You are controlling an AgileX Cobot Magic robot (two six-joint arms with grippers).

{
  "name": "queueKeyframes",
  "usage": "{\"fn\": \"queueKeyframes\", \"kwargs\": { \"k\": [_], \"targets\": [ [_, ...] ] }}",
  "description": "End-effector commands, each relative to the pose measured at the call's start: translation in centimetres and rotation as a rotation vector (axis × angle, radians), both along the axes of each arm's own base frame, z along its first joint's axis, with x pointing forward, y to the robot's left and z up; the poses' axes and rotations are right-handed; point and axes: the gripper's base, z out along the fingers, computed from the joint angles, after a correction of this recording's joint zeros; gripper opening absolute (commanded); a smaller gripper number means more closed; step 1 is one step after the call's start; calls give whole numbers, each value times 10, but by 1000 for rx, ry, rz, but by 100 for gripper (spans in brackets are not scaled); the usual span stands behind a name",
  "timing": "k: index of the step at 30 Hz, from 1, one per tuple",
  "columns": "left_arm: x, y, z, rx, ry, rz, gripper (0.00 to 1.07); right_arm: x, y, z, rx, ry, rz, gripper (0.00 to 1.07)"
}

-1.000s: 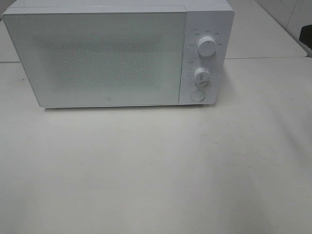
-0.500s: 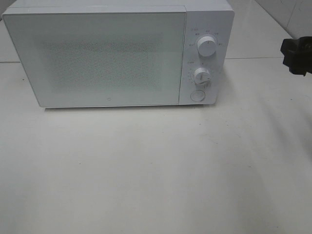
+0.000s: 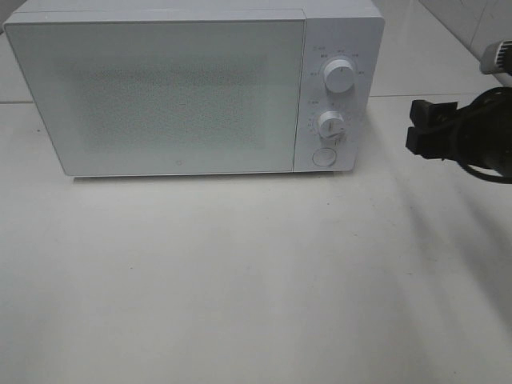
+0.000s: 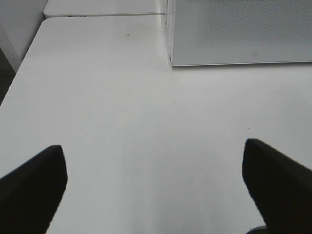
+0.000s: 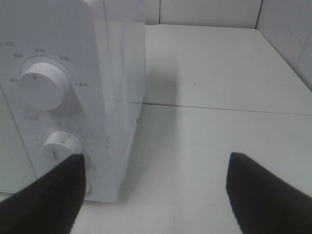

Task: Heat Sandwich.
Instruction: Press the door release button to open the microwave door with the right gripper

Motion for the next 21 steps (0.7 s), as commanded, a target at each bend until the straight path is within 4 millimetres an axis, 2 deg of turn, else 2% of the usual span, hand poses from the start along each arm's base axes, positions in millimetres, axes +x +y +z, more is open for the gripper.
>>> {"fn": "queueKeyframes", "kwargs": {
  "k": [1, 14, 21],
  "targets": [
    [-3, 0, -1, 3, -28, 6, 92, 0, 11, -4, -3, -27, 4, 76],
    [-3, 0, -1, 3, -28, 6, 92, -10, 53, -32, 14, 19, 30, 76],
    [-3, 0, -1, 3, -28, 6, 92, -17, 66, -43, 11, 50, 27, 76]
  ]
}}
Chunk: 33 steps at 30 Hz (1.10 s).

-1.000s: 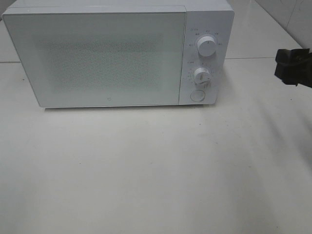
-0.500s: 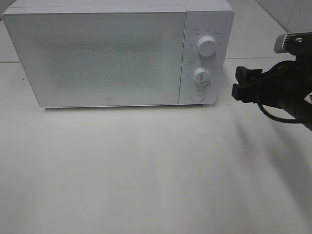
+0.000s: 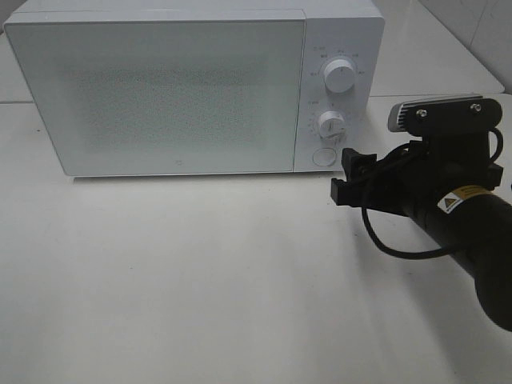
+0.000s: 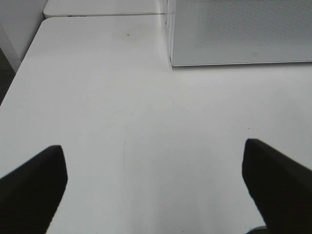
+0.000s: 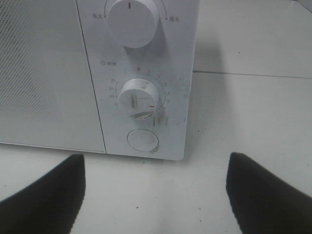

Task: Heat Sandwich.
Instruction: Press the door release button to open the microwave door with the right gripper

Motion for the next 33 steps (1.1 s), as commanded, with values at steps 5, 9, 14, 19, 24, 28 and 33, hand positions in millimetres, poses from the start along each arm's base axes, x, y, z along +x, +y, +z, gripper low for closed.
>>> {"fn": "queueKeyframes", "kwargs": {
  "k": [5, 9, 14, 19, 24, 28, 33],
  "targets": [
    [-3, 0, -1, 3, -28, 6, 92, -5, 6, -3, 1, -1, -9, 76],
    [-3, 0, -1, 3, -28, 6, 92, -5, 6, -3, 1, -1, -9, 76],
    [-3, 0, -1, 3, -28, 6, 92, -5, 6, -3, 35, 7, -19, 76],
    [-3, 0, -1, 3, -28, 6, 92, -5, 6, -3, 204, 29, -75, 76],
    [-3, 0, -1, 3, -28, 6, 92, -5, 6, -4, 436, 64, -150, 76],
    [-3, 0, -1, 3, -28, 6, 92, -5, 6, -4, 662, 94, -225, 76],
    [-3, 0, -1, 3, -28, 6, 92, -5, 6, -4, 925, 128, -312, 76]
  ]
}}
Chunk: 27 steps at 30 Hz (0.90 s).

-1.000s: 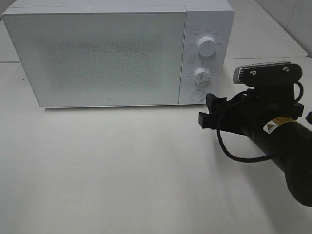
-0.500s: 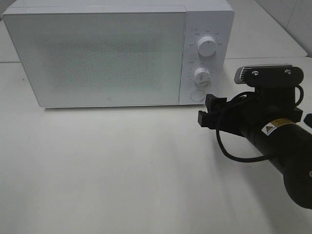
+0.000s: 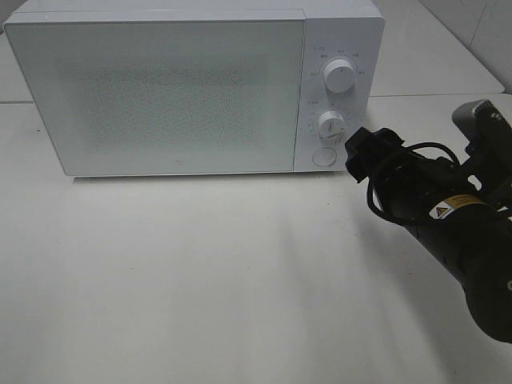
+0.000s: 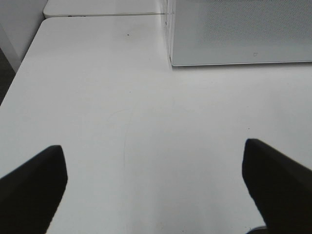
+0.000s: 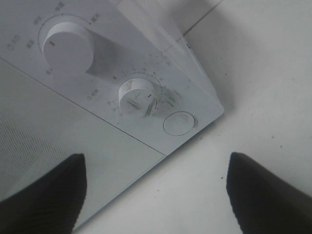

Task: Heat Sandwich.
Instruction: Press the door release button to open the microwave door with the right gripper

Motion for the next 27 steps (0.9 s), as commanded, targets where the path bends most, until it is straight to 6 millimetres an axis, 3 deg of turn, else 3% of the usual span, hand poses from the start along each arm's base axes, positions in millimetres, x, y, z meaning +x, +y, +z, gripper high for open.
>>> {"fn": "queueKeyframes", "kwargs": {
  "k": [1, 7, 15, 19, 21, 22, 27],
  "targets": [
    [-3, 0, -1, 3, -28, 6, 92, -1, 1, 1, 196, 19, -60, 76],
    [-3, 0, -1, 3, -28, 6, 92, -1, 1, 1, 434, 49, -141, 76],
    [-3, 0, -1, 3, -28, 6, 92, -1, 1, 0, 599, 81, -198, 68],
    [-3, 0, -1, 3, -28, 6, 92, -1, 1, 0, 668, 90, -222, 56],
    [-3, 0, -1, 3, -28, 6, 92, -1, 1, 0, 698, 94, -233, 45],
    [-3, 0, -1, 3, -28, 6, 92, -1, 1, 0, 698, 94, -233, 45],
    [-3, 0, -1, 3, -28, 6, 92, -1, 1, -1, 741, 109, -249, 19]
  ]
}}
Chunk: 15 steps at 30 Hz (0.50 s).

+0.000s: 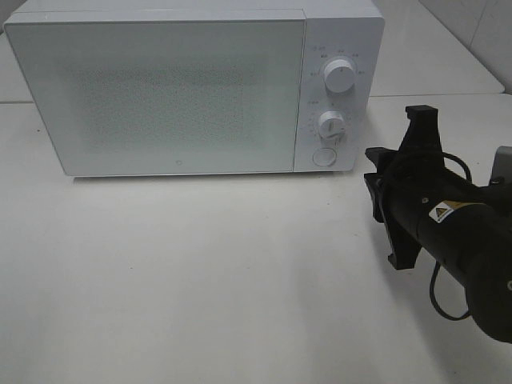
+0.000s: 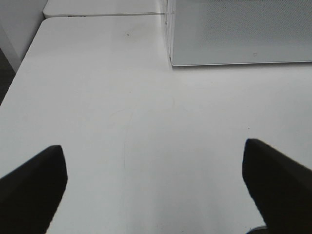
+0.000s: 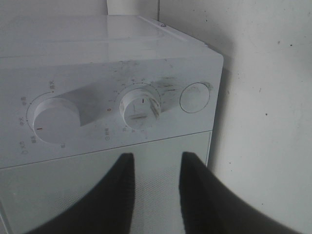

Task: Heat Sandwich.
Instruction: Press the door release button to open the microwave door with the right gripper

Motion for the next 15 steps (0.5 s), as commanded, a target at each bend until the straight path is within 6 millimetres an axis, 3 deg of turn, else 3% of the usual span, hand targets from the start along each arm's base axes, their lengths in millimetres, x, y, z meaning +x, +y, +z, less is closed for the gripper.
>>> {"fn": "queueKeyframes", "kwargs": {
  "k": [1, 5, 15],
  "targets": [
    [-3, 0, -1, 3, -28, 6, 92, -1, 1, 0, 29, 10, -1, 19],
    [-3, 0, -1, 3, -28, 6, 92, -2, 1, -1, 79, 33, -19, 3],
    [-3, 0, -1, 3, -28, 6, 92, -1, 1, -1, 111, 39, -31, 0]
  ]
}}
